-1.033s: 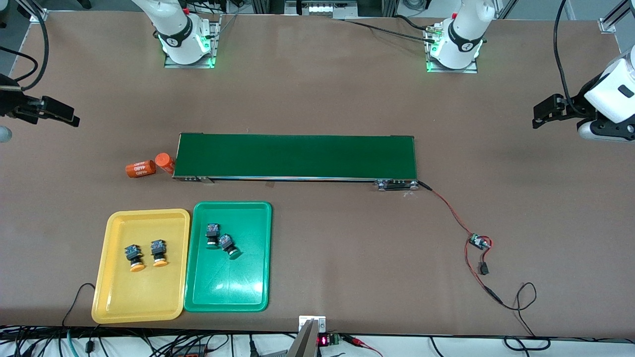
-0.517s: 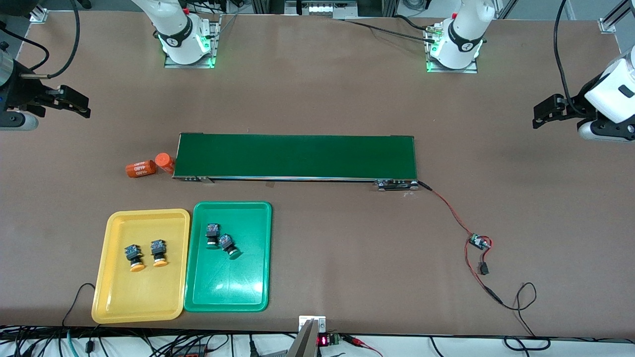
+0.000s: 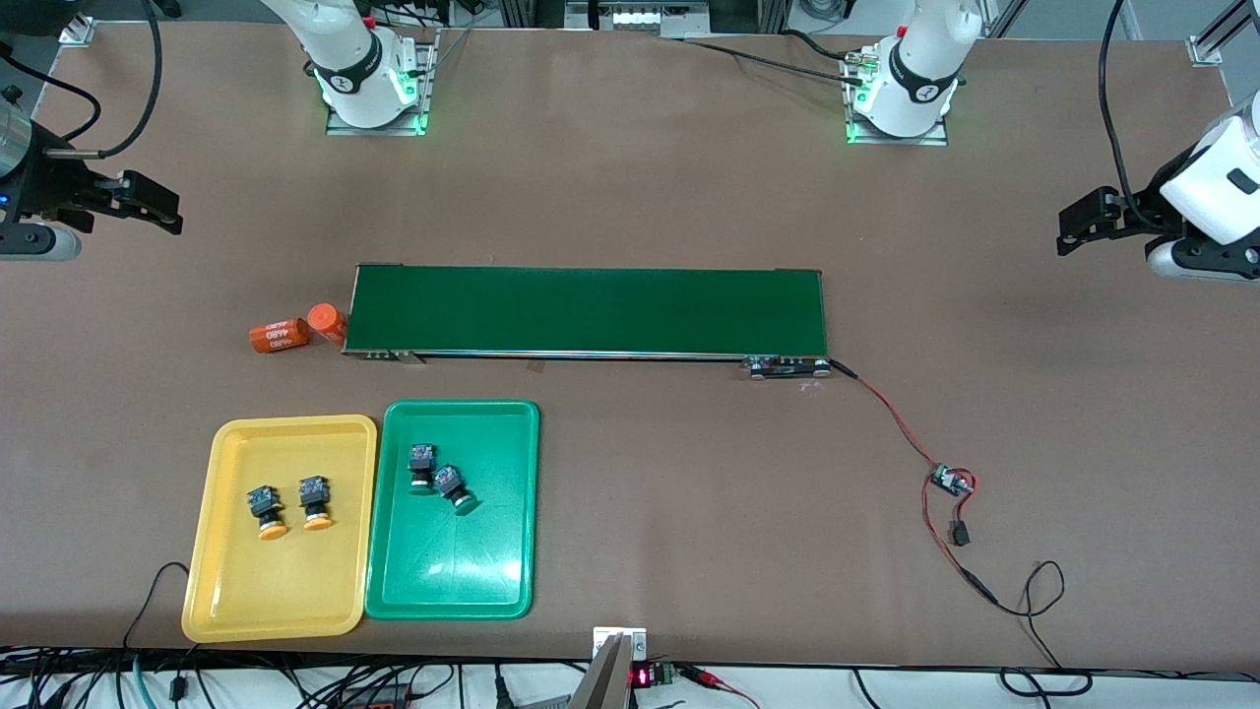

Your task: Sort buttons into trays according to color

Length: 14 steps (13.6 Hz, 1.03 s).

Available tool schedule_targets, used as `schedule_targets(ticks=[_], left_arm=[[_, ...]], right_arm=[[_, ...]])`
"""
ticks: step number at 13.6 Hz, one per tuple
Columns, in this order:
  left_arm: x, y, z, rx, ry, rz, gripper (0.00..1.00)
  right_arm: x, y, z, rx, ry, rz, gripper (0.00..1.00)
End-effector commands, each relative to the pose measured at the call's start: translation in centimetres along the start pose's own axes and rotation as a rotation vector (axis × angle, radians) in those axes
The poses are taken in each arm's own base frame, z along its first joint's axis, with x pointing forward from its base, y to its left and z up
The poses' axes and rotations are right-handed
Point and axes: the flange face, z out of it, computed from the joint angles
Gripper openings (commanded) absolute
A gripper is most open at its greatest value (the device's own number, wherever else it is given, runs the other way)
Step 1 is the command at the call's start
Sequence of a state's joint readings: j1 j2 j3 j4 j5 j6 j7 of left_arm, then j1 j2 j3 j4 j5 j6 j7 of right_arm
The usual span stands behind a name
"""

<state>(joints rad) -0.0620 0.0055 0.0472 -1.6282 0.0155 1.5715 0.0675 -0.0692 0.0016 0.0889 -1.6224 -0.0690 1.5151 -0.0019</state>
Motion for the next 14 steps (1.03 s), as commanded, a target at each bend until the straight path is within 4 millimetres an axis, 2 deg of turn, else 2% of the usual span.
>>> schedule_targets(ticks=[1,6,14], left_arm=[[-0.2,-0.2,-0.5,0.015,-0.002,0.014,1.0],[-0.2,-0.2,-0.5,0.015,-0.002,0.014,1.0],[-0.3,-0.2,-0.4,0.015,-0.006,0.014,1.0]], right_arm=[[-0.5,-0.5,-0.2,0.007,0.0,0.002,1.0],[-0.2,-1.4,-0.2,0.092,0.015,-0.001,1.0],[1.3,-3.2,1.1,0.103,0.023,-0.034,1.0]])
